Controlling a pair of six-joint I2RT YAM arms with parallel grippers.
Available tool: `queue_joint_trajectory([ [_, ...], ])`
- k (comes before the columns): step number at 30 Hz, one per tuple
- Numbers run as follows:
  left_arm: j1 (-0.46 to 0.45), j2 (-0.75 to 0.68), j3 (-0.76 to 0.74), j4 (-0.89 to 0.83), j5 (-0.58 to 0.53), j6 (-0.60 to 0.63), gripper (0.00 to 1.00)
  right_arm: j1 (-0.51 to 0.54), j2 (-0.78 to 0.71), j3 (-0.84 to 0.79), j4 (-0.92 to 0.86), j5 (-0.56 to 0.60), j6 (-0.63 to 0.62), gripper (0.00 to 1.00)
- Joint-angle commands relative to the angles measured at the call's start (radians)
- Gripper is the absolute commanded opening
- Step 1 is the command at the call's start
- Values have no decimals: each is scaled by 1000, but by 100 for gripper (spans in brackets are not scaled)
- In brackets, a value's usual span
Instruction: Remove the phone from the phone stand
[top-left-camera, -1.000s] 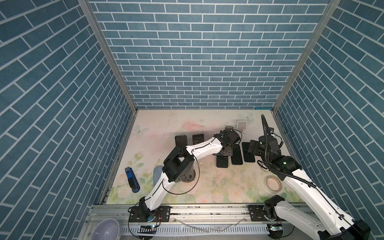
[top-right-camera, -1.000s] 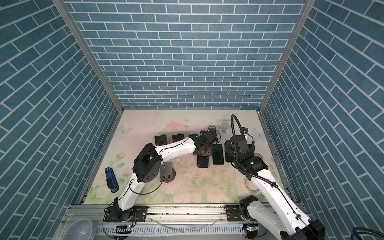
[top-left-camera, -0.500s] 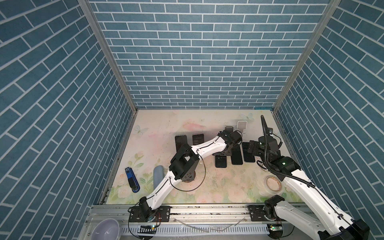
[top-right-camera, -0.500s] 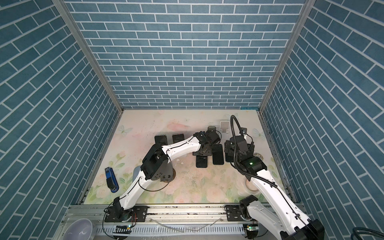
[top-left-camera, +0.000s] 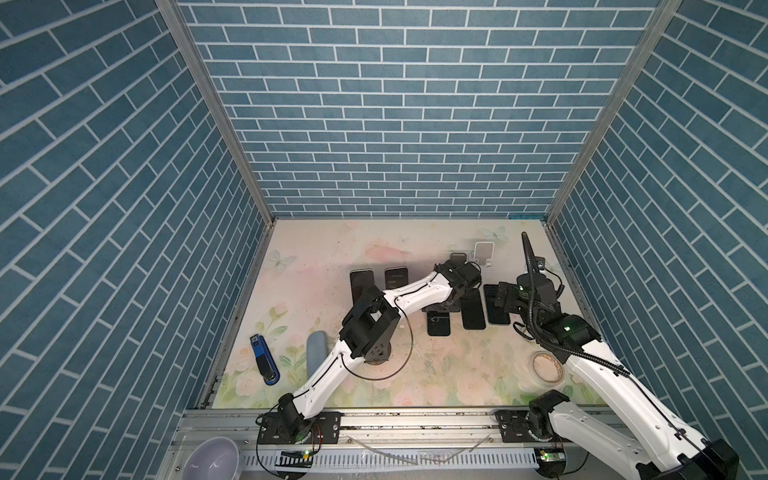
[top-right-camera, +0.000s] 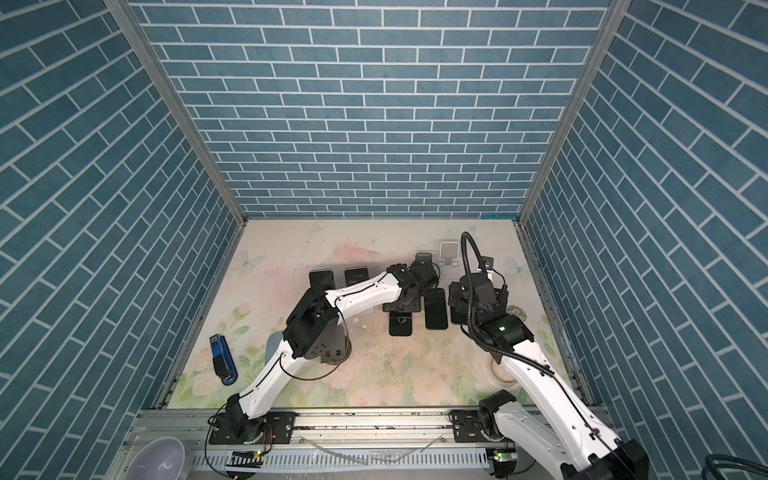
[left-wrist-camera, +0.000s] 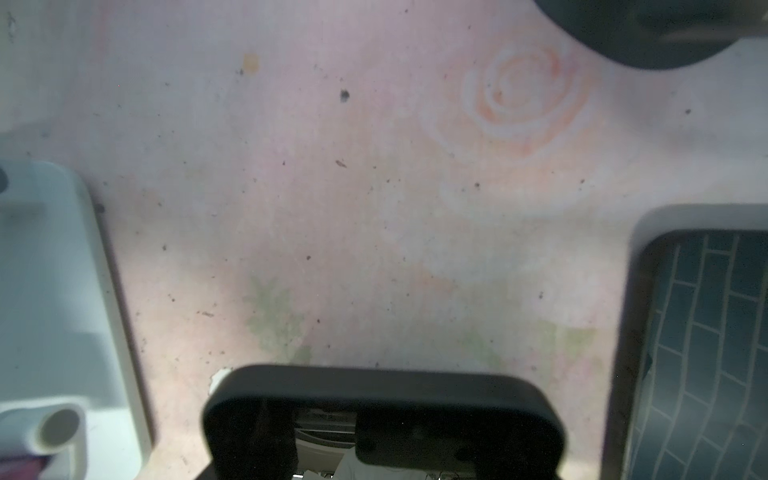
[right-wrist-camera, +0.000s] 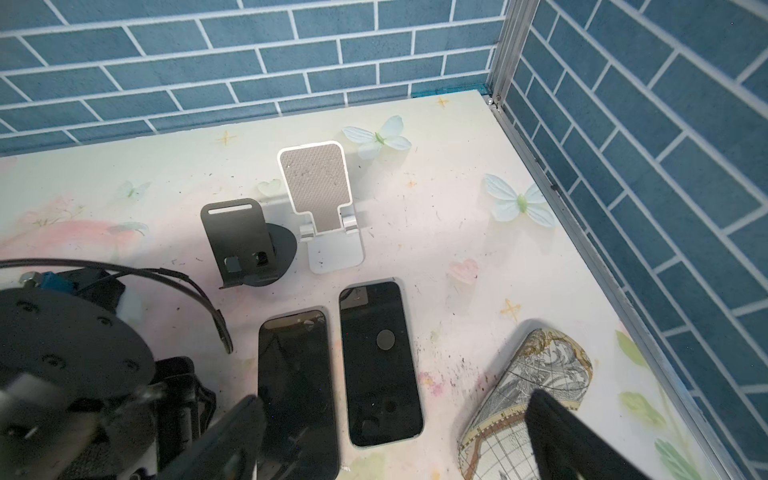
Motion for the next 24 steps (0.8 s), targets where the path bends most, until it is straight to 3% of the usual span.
queue_joint_trajectory([
  [1,12,41,23,-15,-10,-12,57,-3,-15,-21,14,-7,-17,98],
  [24,26,61,-21,8,20,-15,72,-3,-43,-47,30,-34,10,99],
])
